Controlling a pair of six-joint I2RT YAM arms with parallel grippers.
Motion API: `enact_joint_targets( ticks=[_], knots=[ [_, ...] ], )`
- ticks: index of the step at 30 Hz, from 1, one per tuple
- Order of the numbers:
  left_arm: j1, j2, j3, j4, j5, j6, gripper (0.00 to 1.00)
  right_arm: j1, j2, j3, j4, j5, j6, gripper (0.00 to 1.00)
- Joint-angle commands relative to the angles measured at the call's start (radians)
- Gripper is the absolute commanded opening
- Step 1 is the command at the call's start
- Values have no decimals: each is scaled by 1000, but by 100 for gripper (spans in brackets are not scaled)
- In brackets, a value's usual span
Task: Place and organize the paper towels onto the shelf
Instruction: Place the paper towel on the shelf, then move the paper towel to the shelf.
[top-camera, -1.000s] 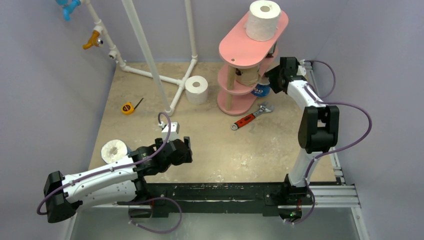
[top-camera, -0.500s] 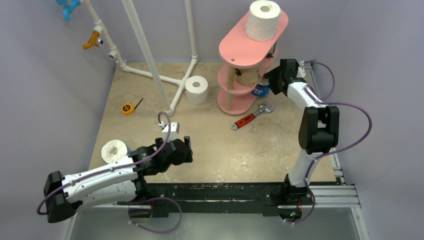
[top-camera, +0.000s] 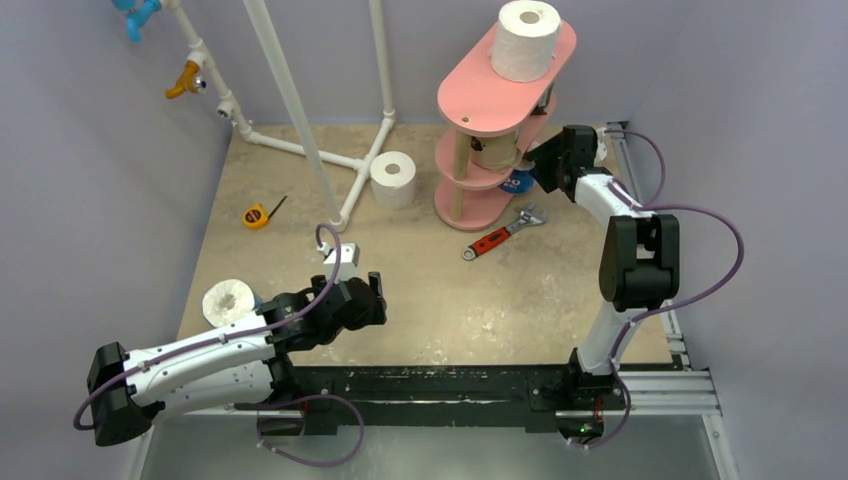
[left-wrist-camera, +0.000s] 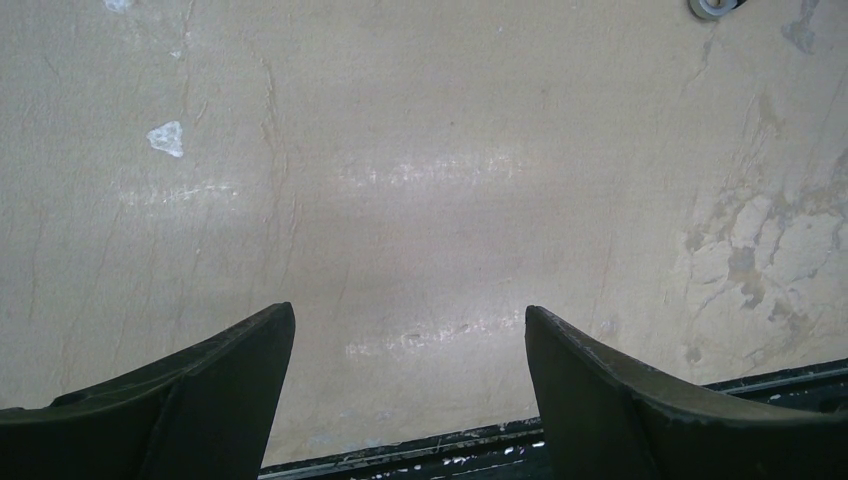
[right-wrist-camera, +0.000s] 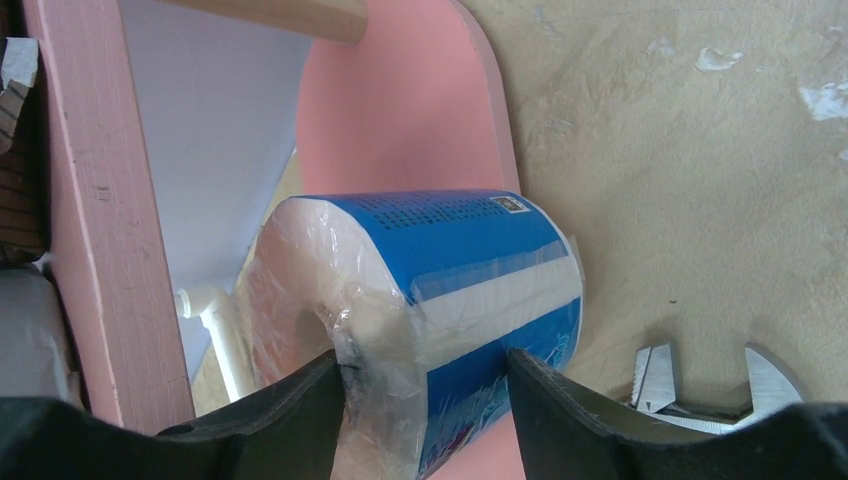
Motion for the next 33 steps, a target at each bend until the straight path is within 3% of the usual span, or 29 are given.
enact_joint_targets(
  ticks=[1,17,33],
  knots=[
    [-2,-7,16,26,-5,-15,84,19,-14,1,131,-93,-5,60],
    [-2,8,16,40,-1,-9,84,17,-80,-21,86,-74,-43,74],
    [-2,-55,-19,40,13,-6,84,-13,-210,-135,4,22,-112,76]
  ],
)
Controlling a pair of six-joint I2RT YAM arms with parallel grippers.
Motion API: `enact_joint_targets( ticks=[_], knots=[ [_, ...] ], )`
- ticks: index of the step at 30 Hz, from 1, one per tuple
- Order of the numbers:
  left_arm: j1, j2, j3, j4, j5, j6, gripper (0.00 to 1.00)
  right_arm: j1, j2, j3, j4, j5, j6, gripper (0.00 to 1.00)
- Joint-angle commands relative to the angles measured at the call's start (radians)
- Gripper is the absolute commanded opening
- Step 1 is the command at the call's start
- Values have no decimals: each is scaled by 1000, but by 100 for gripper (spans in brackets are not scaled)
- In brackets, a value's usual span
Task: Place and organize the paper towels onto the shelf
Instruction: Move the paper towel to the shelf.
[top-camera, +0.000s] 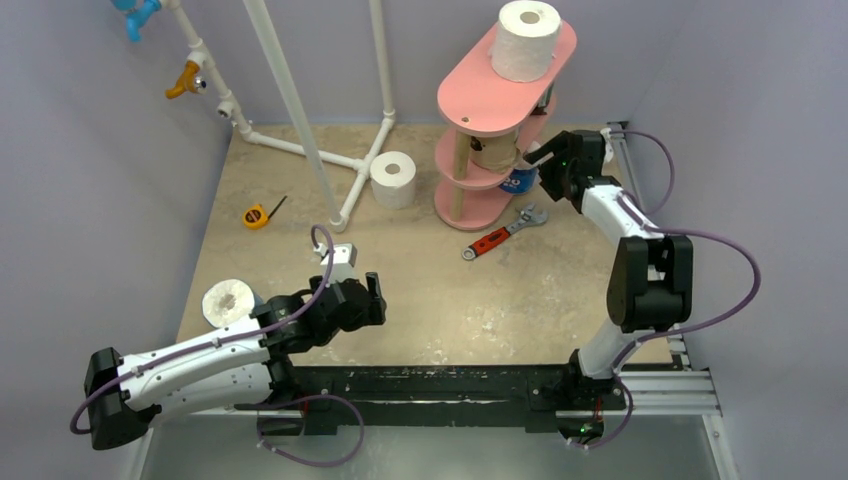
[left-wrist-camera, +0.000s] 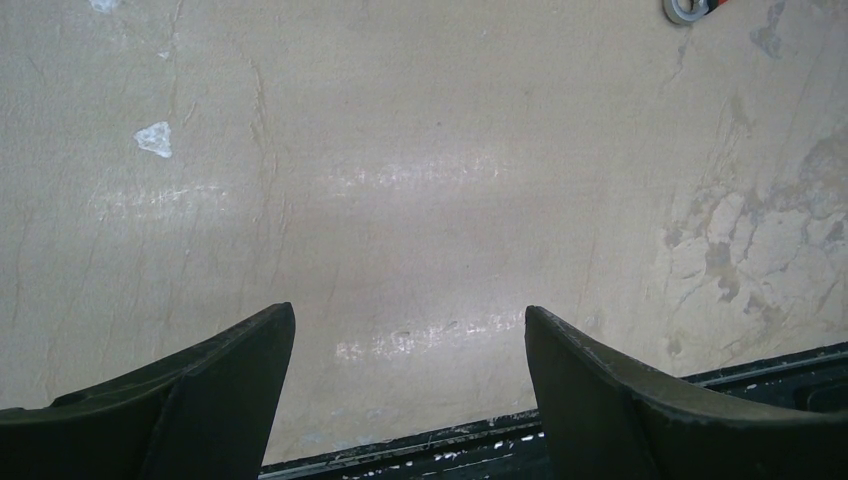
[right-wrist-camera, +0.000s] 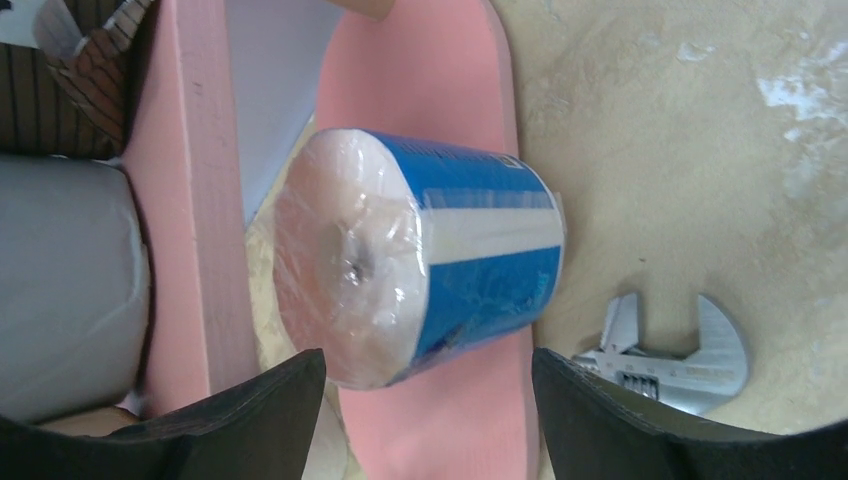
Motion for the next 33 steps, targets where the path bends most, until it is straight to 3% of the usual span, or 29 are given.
enact_joint_targets(
  ticks=[1,8,14,15,17,19,25,33],
  knots=[
    [-2,-11,-6,31,4,-5,84,-9,-86,-49,-2,52,-39,77],
    [-2,-19,-14,55,11,15,84,-10,-233,-209,66,118,-113,77],
    [-2,-18,-21,77,30,28,84,1,-320,-430,382,122,-274,77],
    [-2,-20,-22,77,32,30,84,11,-327,-471,446,133,-289,80],
    [-2,-25,-25,77,32,31,84,49,-340,-563,628,168,-364,97],
    [-2,-37,-32,76,33,29,84,123,-343,-611,771,247,-495,99],
    [-2,-65,-45,60,29,21,84,168,-253,-480,677,214,-628,99],
    [-2,-106,-56,22,0,5,84,167,-172,-452,734,213,-667,98]
  ],
)
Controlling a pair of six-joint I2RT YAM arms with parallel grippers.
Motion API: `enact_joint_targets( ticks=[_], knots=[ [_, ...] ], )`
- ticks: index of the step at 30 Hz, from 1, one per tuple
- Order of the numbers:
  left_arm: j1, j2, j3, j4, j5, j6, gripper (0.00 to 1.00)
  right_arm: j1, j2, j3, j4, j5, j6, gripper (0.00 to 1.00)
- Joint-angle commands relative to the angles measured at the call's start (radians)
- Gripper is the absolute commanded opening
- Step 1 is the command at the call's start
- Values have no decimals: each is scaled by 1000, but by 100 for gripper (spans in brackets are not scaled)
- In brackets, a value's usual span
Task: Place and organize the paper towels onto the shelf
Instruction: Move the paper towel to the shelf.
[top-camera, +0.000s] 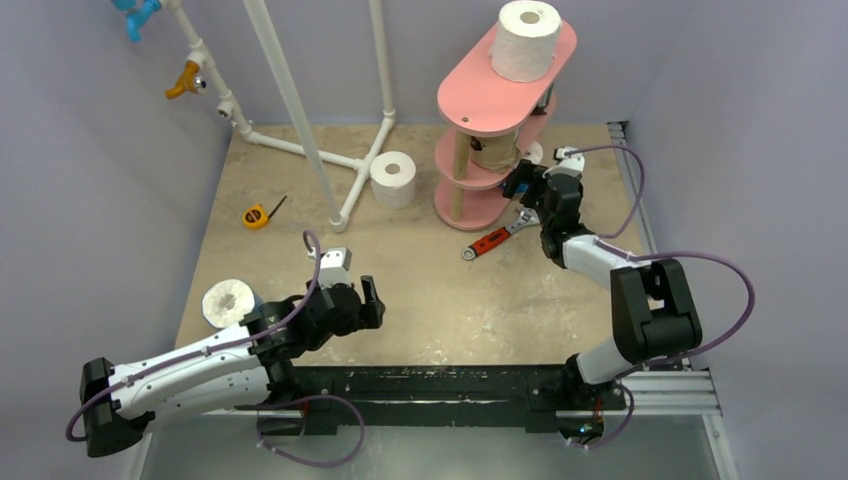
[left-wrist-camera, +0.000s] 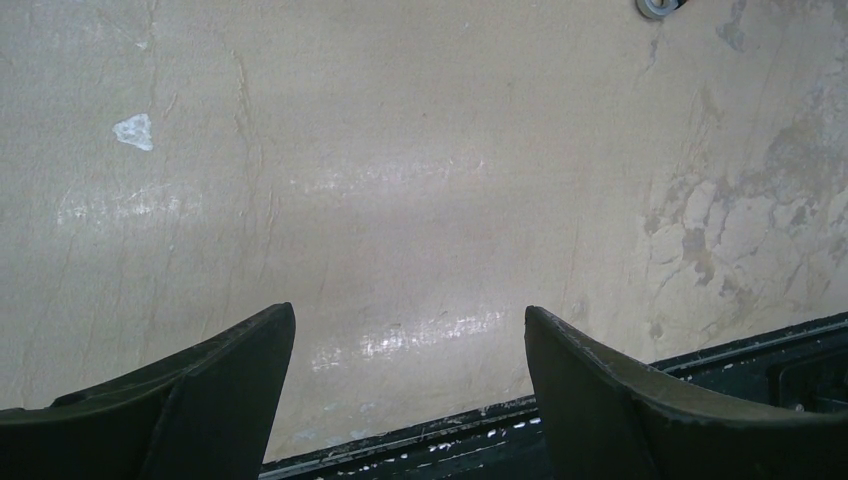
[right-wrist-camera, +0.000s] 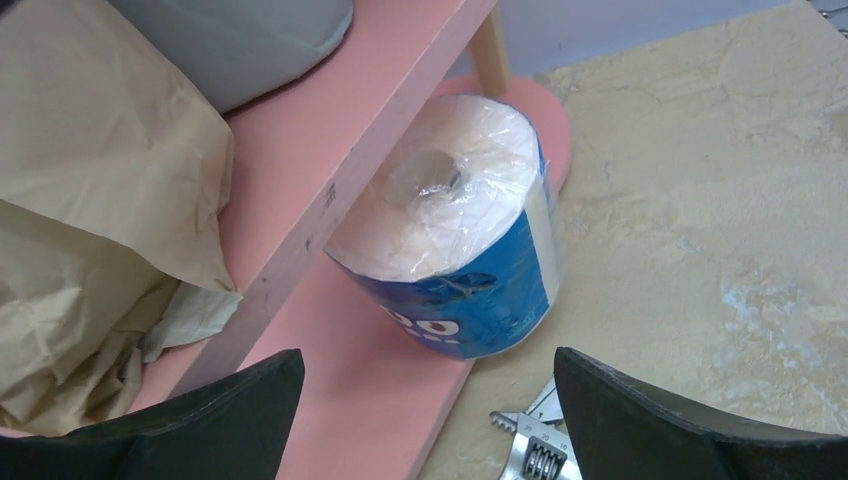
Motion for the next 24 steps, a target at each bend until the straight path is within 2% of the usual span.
enact_joint_targets(
  ticks=[1,7,12,15,16,19,24],
  knots=[
    [-2,-23,-6,-4,-35,-5,84,-4,25,14,96,27,-55,98],
    [-2,6,3,-5,-42,-5,84,-13,15,-79,217,8,36,96],
    [-2,23,5,-3,-43,-2,84,-83,-60,-134,167,-24,215,95],
    [-2,33,7,5,-39,0,84,-129,-107,-140,72,2,335,90],
    [-2,38,7,10,-36,0,84,-138,-115,-134,43,16,359,87],
    [-2,51,12,14,-30,2,84,-163,-106,-85,-58,35,429,68],
    [-2,57,19,2,-34,0,84,-172,-18,3,-159,23,449,43]
  ],
)
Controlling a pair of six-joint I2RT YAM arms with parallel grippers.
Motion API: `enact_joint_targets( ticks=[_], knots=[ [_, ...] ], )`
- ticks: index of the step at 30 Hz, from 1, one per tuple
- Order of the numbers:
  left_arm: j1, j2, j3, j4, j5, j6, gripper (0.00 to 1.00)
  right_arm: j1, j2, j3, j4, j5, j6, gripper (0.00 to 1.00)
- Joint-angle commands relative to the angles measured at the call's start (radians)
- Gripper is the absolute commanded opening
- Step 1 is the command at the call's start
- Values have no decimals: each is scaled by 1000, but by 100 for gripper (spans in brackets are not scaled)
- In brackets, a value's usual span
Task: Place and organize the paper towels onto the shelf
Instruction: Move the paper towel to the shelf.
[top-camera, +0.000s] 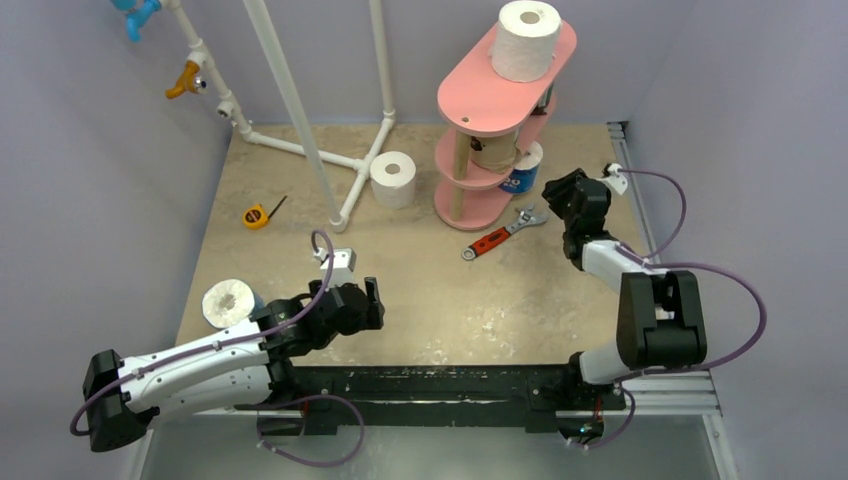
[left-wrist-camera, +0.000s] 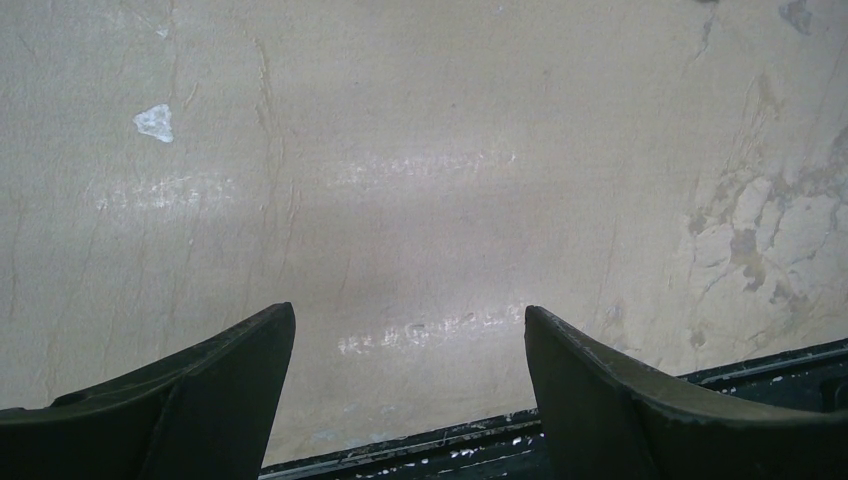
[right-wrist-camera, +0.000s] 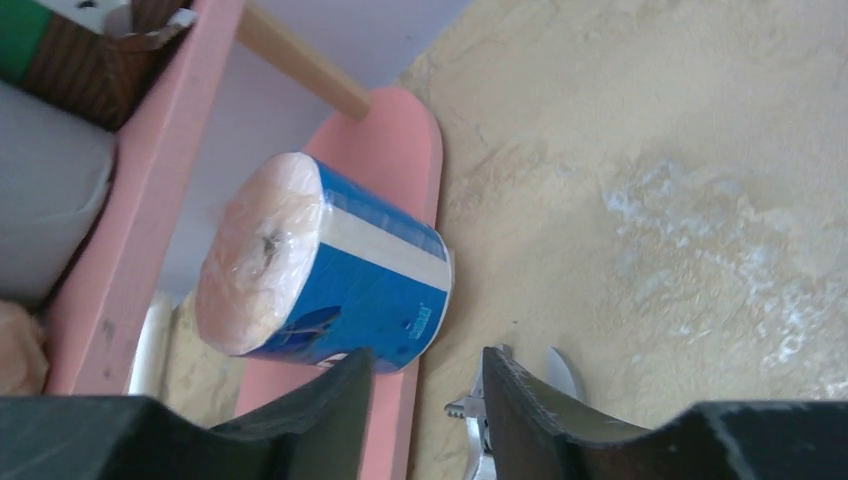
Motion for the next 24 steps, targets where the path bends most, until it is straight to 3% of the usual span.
enact_joint_targets(
  ticks=[1,8,24],
  knots=[
    [-2,-4,20,9,-17,-1,84,-5,66,88,-98,2,74,39],
    [-2,12,26,5,-30,-7,84,-7,196,192,-123,-52,86,21],
    [1,95,83,-18,-58,-6,84,-26,418,410,-161,-96,89,4]
  ],
)
